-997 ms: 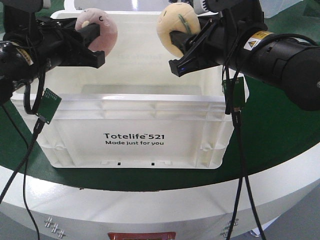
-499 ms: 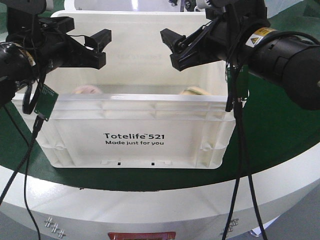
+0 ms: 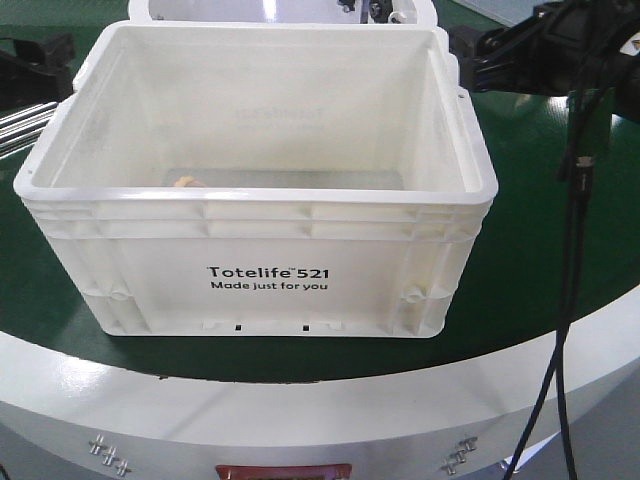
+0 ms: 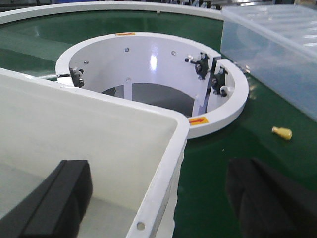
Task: Place moving items into box and shelve
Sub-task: 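Move the right gripper to the tote's rim nearest it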
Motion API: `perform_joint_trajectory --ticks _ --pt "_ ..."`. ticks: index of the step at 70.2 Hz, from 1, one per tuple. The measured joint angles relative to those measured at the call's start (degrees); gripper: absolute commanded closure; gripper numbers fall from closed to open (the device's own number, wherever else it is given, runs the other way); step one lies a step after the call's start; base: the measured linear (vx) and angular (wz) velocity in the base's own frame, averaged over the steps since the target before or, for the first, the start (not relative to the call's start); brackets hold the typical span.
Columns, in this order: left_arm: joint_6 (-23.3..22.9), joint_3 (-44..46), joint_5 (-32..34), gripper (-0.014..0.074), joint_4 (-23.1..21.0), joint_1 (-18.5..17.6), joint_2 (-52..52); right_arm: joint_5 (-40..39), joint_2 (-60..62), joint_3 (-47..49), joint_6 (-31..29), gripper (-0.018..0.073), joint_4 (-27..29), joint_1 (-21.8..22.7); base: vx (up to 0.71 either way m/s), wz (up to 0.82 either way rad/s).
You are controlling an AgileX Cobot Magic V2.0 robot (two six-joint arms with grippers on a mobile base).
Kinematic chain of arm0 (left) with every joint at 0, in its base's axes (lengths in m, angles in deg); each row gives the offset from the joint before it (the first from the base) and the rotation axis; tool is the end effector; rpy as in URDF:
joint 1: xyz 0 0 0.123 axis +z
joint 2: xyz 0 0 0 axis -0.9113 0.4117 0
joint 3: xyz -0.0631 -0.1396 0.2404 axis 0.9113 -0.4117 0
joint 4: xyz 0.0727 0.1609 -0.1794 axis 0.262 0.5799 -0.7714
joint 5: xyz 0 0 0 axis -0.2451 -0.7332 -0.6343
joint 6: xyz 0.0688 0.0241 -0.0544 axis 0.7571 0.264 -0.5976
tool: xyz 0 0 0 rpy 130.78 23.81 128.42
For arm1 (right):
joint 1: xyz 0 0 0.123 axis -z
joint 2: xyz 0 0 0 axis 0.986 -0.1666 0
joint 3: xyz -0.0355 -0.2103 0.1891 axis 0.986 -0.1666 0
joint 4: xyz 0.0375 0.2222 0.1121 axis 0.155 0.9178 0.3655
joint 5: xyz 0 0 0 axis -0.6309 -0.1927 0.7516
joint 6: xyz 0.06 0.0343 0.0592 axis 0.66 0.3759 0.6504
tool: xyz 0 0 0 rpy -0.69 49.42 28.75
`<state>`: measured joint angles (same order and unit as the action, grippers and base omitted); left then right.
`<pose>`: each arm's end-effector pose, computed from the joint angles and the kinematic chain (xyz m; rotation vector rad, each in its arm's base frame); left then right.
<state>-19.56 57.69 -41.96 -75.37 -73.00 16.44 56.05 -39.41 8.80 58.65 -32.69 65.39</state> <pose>0.2579 -0.0313 0.3542 0.0716 1.8396 -0.0963 0.2813 0.0811 0.3583 -0.3304 1.8575 0.2019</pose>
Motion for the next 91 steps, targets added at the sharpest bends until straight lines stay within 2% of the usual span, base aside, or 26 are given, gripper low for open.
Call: perform_joint_trajectory --ticks 8,16,44,58,91 --pt "-3.6 0.0 -3.5 0.0011 0.0 1.2 -0.6 3.9 0.2 0.1 3.0 -0.0003 0.4 1.6 0.00 0.00" --pt "-5.2 1.3 -7.2 0.0011 0.0 1.7 -0.4 8.9 0.2 1.6 3.7 0.0006 0.2 2.0 0.00 0.00" --pt "-5.5 9.8 -14.3 0.0011 0.0 1.7 -0.3 22.1 -4.9 15.8 8.4 0.0006 0.0 2.0 0.00 0.00" --pt "-5.6 9.8 -16.5 0.0011 0.0 1.7 -0.3 25.1 -9.8 19.4 7.6 0.0006 -0.2 2.0 0.00 0.00" --pt "-5.6 9.8 -19.6 0.0011 0.0 1.7 -0.3 29.4 -16.1 19.7 9.6 0.0022 -1.7 2.0 0.00 0.00"
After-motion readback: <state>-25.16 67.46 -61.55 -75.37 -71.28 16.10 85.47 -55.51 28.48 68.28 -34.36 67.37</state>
